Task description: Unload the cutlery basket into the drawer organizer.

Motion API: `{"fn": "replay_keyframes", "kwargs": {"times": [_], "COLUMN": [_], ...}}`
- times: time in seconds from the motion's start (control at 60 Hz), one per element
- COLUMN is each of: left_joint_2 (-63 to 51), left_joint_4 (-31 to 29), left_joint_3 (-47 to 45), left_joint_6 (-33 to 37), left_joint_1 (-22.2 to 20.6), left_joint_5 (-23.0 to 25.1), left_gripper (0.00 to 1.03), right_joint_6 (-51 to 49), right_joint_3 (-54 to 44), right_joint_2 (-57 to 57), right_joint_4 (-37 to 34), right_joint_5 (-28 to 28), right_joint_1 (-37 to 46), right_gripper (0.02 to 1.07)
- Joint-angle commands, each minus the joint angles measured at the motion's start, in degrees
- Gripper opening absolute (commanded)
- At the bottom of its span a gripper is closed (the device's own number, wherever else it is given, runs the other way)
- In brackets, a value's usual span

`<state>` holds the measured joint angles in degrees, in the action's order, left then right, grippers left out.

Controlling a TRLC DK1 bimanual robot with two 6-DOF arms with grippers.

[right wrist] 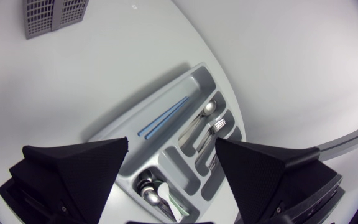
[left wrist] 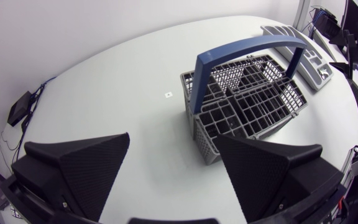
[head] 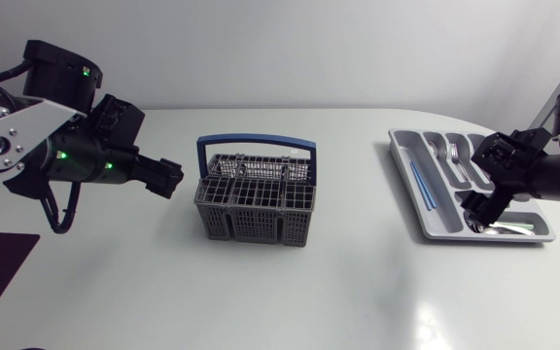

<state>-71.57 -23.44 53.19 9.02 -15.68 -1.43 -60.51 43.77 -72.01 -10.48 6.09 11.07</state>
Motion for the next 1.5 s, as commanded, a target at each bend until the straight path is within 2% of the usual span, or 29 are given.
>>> {"fn": "replay_keyframes", "kwargs": {"times": [0.0, 0.083, 0.25, 0.417, 0.55, 0.717, 0.85, 0.967, 1.167, 1.3, 1.483], "left_joint_2": [1.7, 3.1, 5.7, 9.1, 10.0, 11.0, 13.5, 15.8, 20.1, 23.8, 27.1], "left_joint_4": [1.7, 4.2, 7.3, 10.9, 11.4, 13.1, 15.4, 18.0, 21.8, 27.9, 30.2], "left_joint_3": [-2.8, -4.7, -7.9, -11.2, -12.6, -14.4, -16.9, -19.3, -23.0, -28.1, -31.8], "left_joint_6": [-0.1, -0.1, -0.5, -0.4, -0.1, 1.9, 2.5, 2.4, 2.3, 1.3, 1.6], "left_joint_1": [1.2, 2.2, 4.3, 7.2, 9.4, 11.9, 13.1, 13.7, 14.9, 16.1, 16.5], "left_joint_5": [-0.2, -0.2, -0.2, -0.2, -0.1, 0.2, 0.4, 0.4, 0.4, 0.4, 0.4], "left_gripper": [0.98, 0.98, 0.98, 0.98, 0.98, 0.98, 0.98, 0.98, 0.99, 0.99, 0.99], "right_joint_6": [6.8, 14.2, 24.1, 24.5, 25.3, 30.7, 34.9, 36.3, 37.1, 37.4, 37.4], "right_joint_3": [-3.0, -4.0, -3.8, -5.7, -6.6, -8.5, -11.5, -13.6, -16.8, -20.1, -24.0], "right_joint_2": [2.0, 2.9, 4.6, 6.4, 7.8, 12.3, 16.2, 18.4, 23.3, 26.8, 31.8], "right_joint_4": [2.1, 6.7, 7.7, 7.0, 6.6, 8.7, 11.8, 12.4, 12.6, 14.5, 14.9], "right_joint_5": [-1.1, -5.1, -6.4, -6.6, -6.6, -7.7, -8.6, -12.0, -12.2, -12.2, -12.2], "right_joint_1": [-2.5, -4.9, -6.6, -9.0, -9.8, -9.5, -9.0, -9.3, -8.6, -7.1, -6.2], "right_gripper": [1.03, 1.03, 1.03, 1.03, 1.03, 1.03, 1.03, 1.03, 1.03, 1.03, 1.03]}}
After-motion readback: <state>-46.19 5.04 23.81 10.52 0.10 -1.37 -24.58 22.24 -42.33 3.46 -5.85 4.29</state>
